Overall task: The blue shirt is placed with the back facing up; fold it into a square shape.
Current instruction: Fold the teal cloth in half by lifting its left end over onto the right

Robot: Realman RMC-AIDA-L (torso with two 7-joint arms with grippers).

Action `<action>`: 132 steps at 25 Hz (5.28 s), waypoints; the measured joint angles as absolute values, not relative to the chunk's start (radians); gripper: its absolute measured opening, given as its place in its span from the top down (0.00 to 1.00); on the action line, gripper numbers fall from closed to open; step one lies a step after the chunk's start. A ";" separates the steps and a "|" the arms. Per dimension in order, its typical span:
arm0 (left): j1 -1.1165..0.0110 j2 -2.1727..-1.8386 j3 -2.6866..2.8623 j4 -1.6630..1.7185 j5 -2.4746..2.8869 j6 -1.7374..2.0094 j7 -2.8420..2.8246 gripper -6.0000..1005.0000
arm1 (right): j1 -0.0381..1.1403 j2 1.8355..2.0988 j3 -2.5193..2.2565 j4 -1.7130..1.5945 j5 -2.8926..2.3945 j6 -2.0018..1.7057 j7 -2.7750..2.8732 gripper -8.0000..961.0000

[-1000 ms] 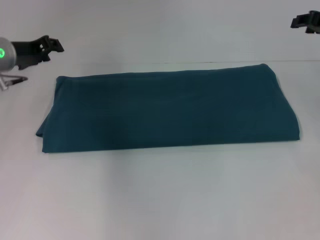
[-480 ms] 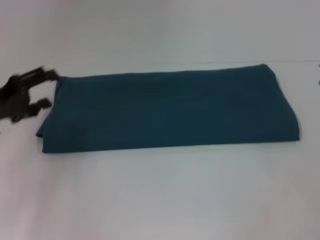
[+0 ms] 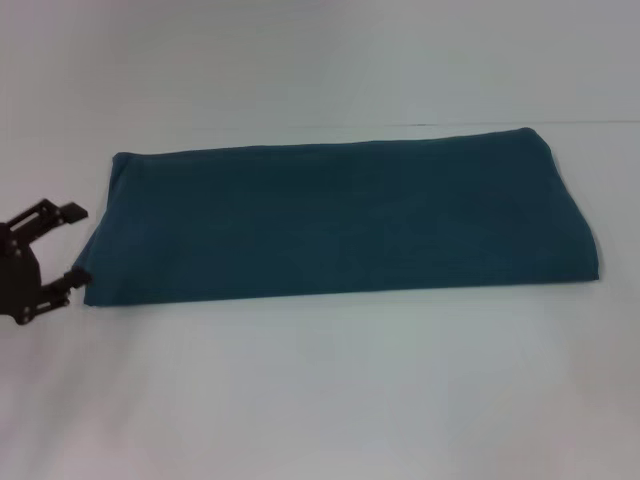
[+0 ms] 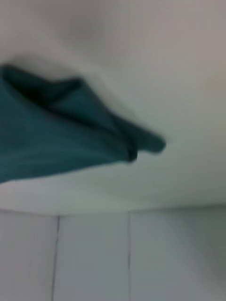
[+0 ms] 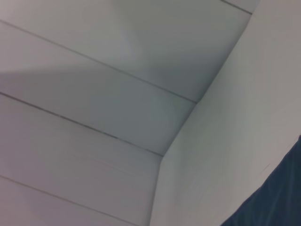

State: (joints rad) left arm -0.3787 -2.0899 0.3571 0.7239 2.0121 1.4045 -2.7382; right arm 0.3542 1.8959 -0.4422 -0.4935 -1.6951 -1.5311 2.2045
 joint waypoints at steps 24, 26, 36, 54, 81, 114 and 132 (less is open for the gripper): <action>-0.379 -2.106 0.385 0.639 2.064 1.198 -2.760 0.16 | 0.367 1.902 -0.434 -0.491 -1.740 -1.497 2.194 0.30; -0.385 -2.106 0.385 0.631 2.070 1.187 -2.760 0.16 | 0.366 1.902 -0.434 -0.491 -1.740 -1.492 2.194 0.30; -0.398 -2.106 0.385 0.616 2.073 1.152 -2.756 0.18 | 0.364 1.905 -0.434 -0.489 -1.739 -1.487 2.194 0.30; -0.464 -2.101 0.434 0.565 2.074 1.080 -2.747 0.20 | 0.356 1.911 -0.428 -0.489 -1.739 -1.487 2.192 0.30; -0.516 -2.081 0.472 0.531 2.075 1.059 -2.712 0.33 | 0.355 1.915 -0.407 -0.489 -1.732 -1.505 2.190 0.30; -0.439 -2.027 0.357 0.677 2.160 1.103 -2.610 0.97 | 0.344 1.927 -0.402 -0.475 -1.737 -1.482 2.191 0.30; -0.566 -2.026 0.342 0.680 2.056 1.352 -2.493 0.96 | 0.356 1.930 -0.413 -0.475 -1.752 -1.469 2.179 0.30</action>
State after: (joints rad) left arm -0.5655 -2.0255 0.3424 0.6798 2.0564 1.3522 -2.4928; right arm 0.3559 1.9304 -0.4126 -0.4749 -1.7518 -1.4695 2.1793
